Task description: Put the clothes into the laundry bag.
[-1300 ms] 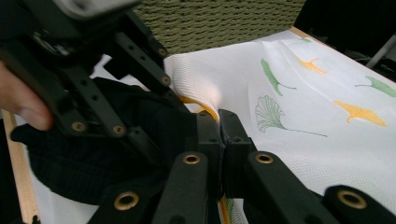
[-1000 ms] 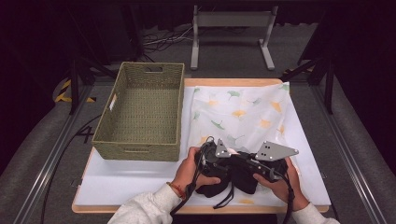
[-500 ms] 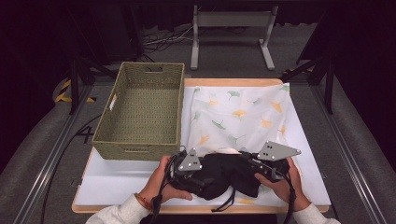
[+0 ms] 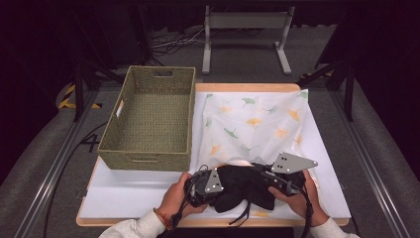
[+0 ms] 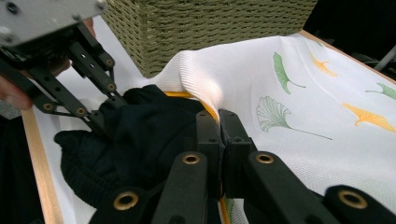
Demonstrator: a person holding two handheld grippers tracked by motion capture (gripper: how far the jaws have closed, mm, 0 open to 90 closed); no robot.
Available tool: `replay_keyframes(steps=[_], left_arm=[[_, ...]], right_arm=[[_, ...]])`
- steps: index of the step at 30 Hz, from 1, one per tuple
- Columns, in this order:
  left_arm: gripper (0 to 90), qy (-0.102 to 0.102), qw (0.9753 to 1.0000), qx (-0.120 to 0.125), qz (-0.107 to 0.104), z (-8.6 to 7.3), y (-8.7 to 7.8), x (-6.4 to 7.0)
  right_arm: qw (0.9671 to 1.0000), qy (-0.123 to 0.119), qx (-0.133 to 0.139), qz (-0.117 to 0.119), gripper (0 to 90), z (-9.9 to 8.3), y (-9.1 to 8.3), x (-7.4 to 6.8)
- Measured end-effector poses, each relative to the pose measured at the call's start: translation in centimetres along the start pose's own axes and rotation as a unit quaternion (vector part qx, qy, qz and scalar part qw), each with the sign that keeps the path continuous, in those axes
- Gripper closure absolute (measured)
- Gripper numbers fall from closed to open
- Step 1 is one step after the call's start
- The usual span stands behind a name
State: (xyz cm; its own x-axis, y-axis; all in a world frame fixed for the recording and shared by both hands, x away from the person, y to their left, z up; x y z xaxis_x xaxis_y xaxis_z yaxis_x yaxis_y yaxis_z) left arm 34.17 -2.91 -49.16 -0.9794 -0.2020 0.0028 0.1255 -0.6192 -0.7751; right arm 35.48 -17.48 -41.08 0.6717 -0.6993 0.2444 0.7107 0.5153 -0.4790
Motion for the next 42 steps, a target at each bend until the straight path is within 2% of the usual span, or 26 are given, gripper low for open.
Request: replay_keyframes(steps=[7,12,21,23,25,30,31,33,34,37,38,42], left_arm=[[79.0,0.001,0.9999,0.005,0.014,1.4,0.2,-0.6],[79.2,-0.004,0.9997,0.010,0.022,2.5,1.1,-1.5],[79.2,-0.036,0.9981,0.025,0.043,3.6,2.3,-3.6],[79.1,-0.040,0.9976,0.031,0.048,3.7,2.4,-4.2],[78.9,-0.052,0.9969,0.035,0.047,3.5,2.5,-4.6],[75.9,-0.054,0.9967,0.042,0.044,3.5,2.2,-4.5],[73.7,-0.054,0.9966,0.045,0.044,3.5,2.0,-4.5],[65.7,-0.050,0.9968,0.056,0.026,3.5,1.3,-3.9],[63.6,-0.050,0.9968,0.056,0.026,3.5,1.3,-3.9],[58.6,-0.036,0.9980,0.049,0.018,2.8,-0.2,-2.8],[58.5,-0.036,0.9980,0.049,0.018,2.8,-0.2,-2.8],[56.9,-0.035,0.9972,0.067,0.000,2.2,-1.5,-1.1]], right_arm=[[1.0000,-0.005,0.001,0.008,88.9,0.2,0.1,-0.7],[0.9999,-0.006,-0.001,0.011,88.9,0.2,0.1,-0.9],[0.9998,-0.007,-0.006,0.016,88.9,-0.1,0.2,-1.1],[0.9998,-0.008,-0.007,0.016,88.9,-0.1,0.2,-1.2],[0.9998,-0.008,-0.009,0.018,88.9,-0.2,0.2,-1.3],[0.9998,-0.014,-0.007,0.015,88.9,-0.5,0.1,-1.3],[0.9998,-0.012,-0.007,0.015,88.9,-0.6,0.1,-1.3],[0.9998,-0.011,-0.008,0.013,88.9,-0.7,0.1,-1.2],[0.9998,-0.009,-0.008,0.013,88.9,-0.7,0.0,-1.2],[0.9999,-0.009,-0.009,0.010,88.9,-0.8,0.0,-1.0],[0.9999,-0.008,-0.009,0.009,88.9,-0.8,0.0,-0.9],[0.9999,-0.006,-0.008,0.006,88.9,-0.8,-0.1,-0.7]])
Point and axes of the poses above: each handheld gripper's, and its own axes: y roughly forward along the jaws, z roughly out of its top, x roughly to its right, the point moved 9 cm from there along y, roughly forward along the jaws, and after that the axes turned 11 degrees about -z, right-handed, at the moved point
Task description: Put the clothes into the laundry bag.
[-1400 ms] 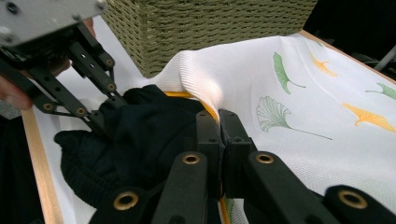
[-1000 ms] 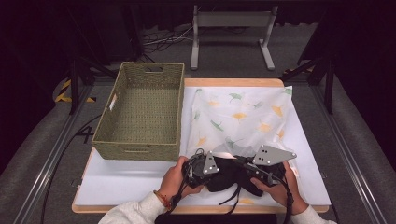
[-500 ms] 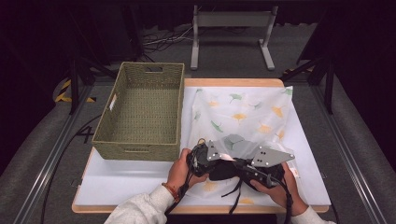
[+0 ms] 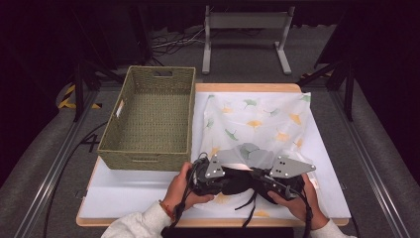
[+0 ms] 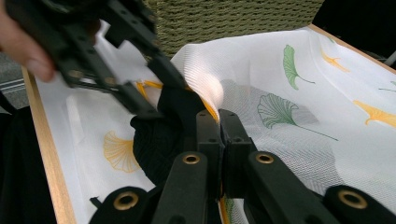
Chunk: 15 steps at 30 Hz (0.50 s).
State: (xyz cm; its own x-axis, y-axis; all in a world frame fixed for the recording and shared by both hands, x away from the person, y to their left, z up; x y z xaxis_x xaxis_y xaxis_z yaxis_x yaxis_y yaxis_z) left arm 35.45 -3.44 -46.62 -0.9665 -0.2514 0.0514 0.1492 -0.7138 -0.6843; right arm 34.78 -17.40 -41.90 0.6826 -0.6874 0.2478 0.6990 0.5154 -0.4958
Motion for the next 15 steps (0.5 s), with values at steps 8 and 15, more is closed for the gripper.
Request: replay_keyframes(steps=[8,15], left_arm=[[62.8,0.055,0.9961,0.028,-0.064,2.0,1.8,5.0],[60.5,0.035,0.9942,-0.006,-0.102,1.7,6.0,6.2]], right_arm=[[1.0000,0.003,-0.001,0.001,88.9,0.0,0.0,-0.1],[1.0000,0.002,-0.003,0.002,88.8,-0.1,0.1,-0.1]])
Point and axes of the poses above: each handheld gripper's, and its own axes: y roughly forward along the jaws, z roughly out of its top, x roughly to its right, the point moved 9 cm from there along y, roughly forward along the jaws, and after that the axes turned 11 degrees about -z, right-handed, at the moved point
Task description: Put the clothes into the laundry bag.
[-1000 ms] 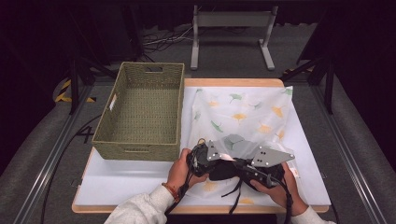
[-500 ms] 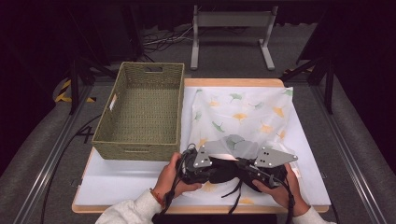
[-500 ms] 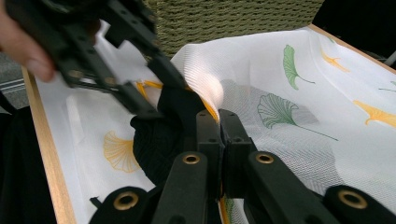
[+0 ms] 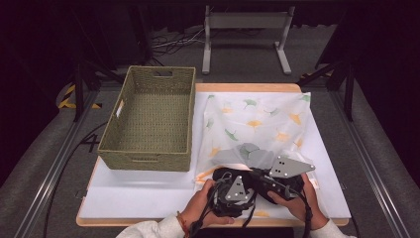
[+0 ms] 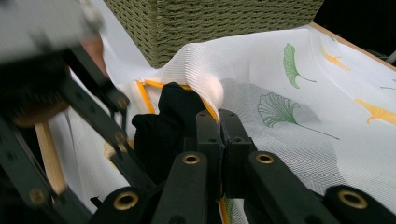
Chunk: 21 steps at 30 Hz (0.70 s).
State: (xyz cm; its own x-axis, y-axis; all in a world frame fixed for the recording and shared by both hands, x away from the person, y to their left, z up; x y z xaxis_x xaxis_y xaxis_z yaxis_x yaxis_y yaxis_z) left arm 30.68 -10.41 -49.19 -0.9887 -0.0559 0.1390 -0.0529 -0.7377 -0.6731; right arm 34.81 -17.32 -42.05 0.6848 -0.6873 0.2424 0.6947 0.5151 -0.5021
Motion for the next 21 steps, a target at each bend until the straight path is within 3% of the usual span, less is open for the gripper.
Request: replay_keyframes(steps=[2,4,5,7,9,11,13,15,17,21], left_arm=[[57.2,-0.008,0.9999,-0.007,0.012,-0.2,0.8,-0.5],[55.2,-0.026,0.9996,-0.005,0.011,-0.5,1.6,-1.1],[55.3,-0.028,0.9993,-0.010,0.023,-0.7,1.9,-1.5],[56.0,-0.020,0.9995,-0.006,0.025,-0.6,2.0,-1.8],[66.7,-0.026,0.9988,-0.002,0.042,-0.4,1.9,-2.9],[70.9,-0.029,0.9987,-0.002,0.043,-0.4,1.9,-3.3],[82.0,-0.031,0.9986,0.000,0.043,-0.4,1.7,-3.7],[88.3,-0.026,0.9980,-0.010,0.057,-0.5,1.5,-4.0],[88.9,-0.026,0.9979,-0.011,0.058,-0.6,1.4,-4.0],[89.6,-0.022,0.9958,-0.019,0.086,-0.7,0.8,-4.9]], right_arm=[[1.0000,-0.002,-0.002,0.002,88.8,0.0,0.0,-0.1],[1.0000,-0.003,-0.001,0.001,88.8,0.0,0.0,-0.1],[1.0000,-0.003,-0.002,0.002,88.8,-0.1,0.1,0.0],[1.0000,-0.002,-0.003,0.003,88.8,-0.1,0.0,0.0],[1.0000,0.005,-0.002,0.006,88.8,-0.2,0.1,0.0],[1.0000,0.006,-0.002,0.007,88.8,-0.2,0.1,0.1],[1.0000,0.005,-0.005,0.007,88.8,-0.4,0.0,0.1],[0.9999,0.007,-0.005,0.006,88.8,-0.5,0.0,0.3],[1.0000,0.005,-0.006,0.005,88.8,-0.5,0.0,0.3],[1.0000,0.005,-0.006,0.000,88.8,-0.6,-0.2,0.6]])
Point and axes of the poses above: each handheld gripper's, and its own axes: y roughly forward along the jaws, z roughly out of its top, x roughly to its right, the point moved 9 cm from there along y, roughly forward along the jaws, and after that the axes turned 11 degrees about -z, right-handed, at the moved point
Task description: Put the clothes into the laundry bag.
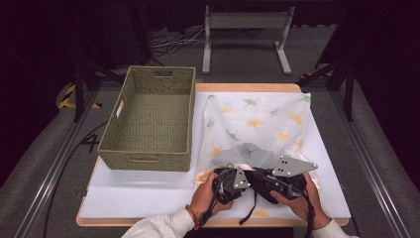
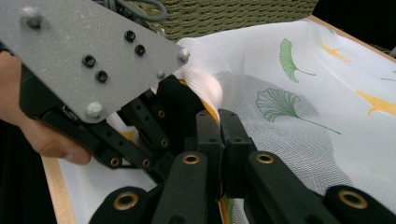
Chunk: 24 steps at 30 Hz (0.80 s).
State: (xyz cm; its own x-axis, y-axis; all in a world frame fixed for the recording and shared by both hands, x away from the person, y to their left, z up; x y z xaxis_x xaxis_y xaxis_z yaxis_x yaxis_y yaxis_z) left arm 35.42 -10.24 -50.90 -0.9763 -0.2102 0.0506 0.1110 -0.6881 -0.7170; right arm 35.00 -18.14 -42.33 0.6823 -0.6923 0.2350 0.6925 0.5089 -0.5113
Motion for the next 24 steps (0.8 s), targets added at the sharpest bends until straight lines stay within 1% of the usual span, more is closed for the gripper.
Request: replay_keyframes(steps=[3,4,5,6,7,8,10,13,14,16,17,18,19,20,21,22,23,24], left_arm=[[89.6,-0.010,0.9999,0.002,0.013,-0.1,-0.1,-1.0],[89.6,-0.012,0.9997,0.003,0.021,0.0,-0.1,-1.2],[89.6,-0.015,0.9996,0.003,0.025,0.0,0.0,-1.4],[89.5,-0.014,0.9995,0.005,0.028,0.0,0.0,-1.7],[89.6,-0.019,0.9992,0.009,0.034,0.1,-0.1,-2.1],[89.6,-0.019,0.9992,0.009,0.034,0.1,-0.1,-2.1],[89.5,-0.026,0.9986,0.019,0.042,0.2,-0.4,-2.7],[89.5,-0.035,0.9977,0.027,0.052,0.3,-1.0,-3.5],[89.5,-0.035,0.9977,0.027,0.052,0.3,-1.0,-3.5],[89.5,-0.047,0.9967,0.032,0.058,0.1,-1.5,-4.1],[89.6,-0.052,0.9959,0.033,0.066,0.1,-1.8,-4.5],[89.6,-0.052,0.9959,0.033,0.066,0.1,-1.8,-4.5],[89.6,-0.054,0.9950,0.033,0.077,0.0,-2.1,-4.9],[89.6,-0.060,0.9944,0.036,0.080,-0.1,-2.3,-5.2],[89.6,-0.070,0.9939,0.044,0.073,-0.1,-2.5,-5.4],[89.6,-0.072,0.9939,0.046,0.070,-0.1,-2.6,-5.4],[89.5,-0.072,0.9938,0.045,0.072,-0.2,-2.6,-5.3],[89.5,-0.069,0.9940,0.045,0.071,-0.1,-2.7,-5.2]], right_arm=[[1.0000,0.005,0.005,-0.003,88.9,0.1,-0.1,0.2],[0.9999,0.012,0.008,0.000,88.9,0.2,-0.2,0.3],[0.9998,0.015,0.011,0.000,88.9,0.3,-0.3,0.3],[0.9998,0.014,0.013,-0.003,88.9,0.4,-0.4,0.3],[0.9998,0.013,0.014,-0.004,88.9,0.5,-0.5,0.4],[0.9998,0.013,0.014,-0.004,88.9,0.5,-0.5,0.4],[0.9997,0.020,0.010,-0.005,88.9,0.4,-0.5,0.5],[0.9998,0.017,0.004,-0.002,88.9,0.1,-0.3,0.5],[0.9999,0.014,0.003,-0.003,88.9,0.0,-0.2,0.4],[0.9999,0.014,0.002,-0.003,88.9,0.0,-0.2,0.4],[0.9999,0.014,0.002,-0.003,88.9,0.0,-0.2,0.4],[0.9999,0.014,0.002,-0.003,88.9,0.0,-0.2,0.4],[0.9999,0.014,0.002,-0.004,89.0,0.0,-0.2,0.4],[0.9999,0.014,0.001,-0.005,88.9,-0.1,-0.2,0.5],[0.9999,0.015,0.001,-0.005,88.9,-0.1,-0.2,0.5],[0.9998,0.018,0.000,-0.005,88.9,-0.2,-0.2,0.6],[0.9998,0.018,0.000,-0.005,88.9,-0.2,-0.2,0.6],[0.9998,0.018,-0.001,-0.004,89.0,-0.2,-0.1,0.6]])
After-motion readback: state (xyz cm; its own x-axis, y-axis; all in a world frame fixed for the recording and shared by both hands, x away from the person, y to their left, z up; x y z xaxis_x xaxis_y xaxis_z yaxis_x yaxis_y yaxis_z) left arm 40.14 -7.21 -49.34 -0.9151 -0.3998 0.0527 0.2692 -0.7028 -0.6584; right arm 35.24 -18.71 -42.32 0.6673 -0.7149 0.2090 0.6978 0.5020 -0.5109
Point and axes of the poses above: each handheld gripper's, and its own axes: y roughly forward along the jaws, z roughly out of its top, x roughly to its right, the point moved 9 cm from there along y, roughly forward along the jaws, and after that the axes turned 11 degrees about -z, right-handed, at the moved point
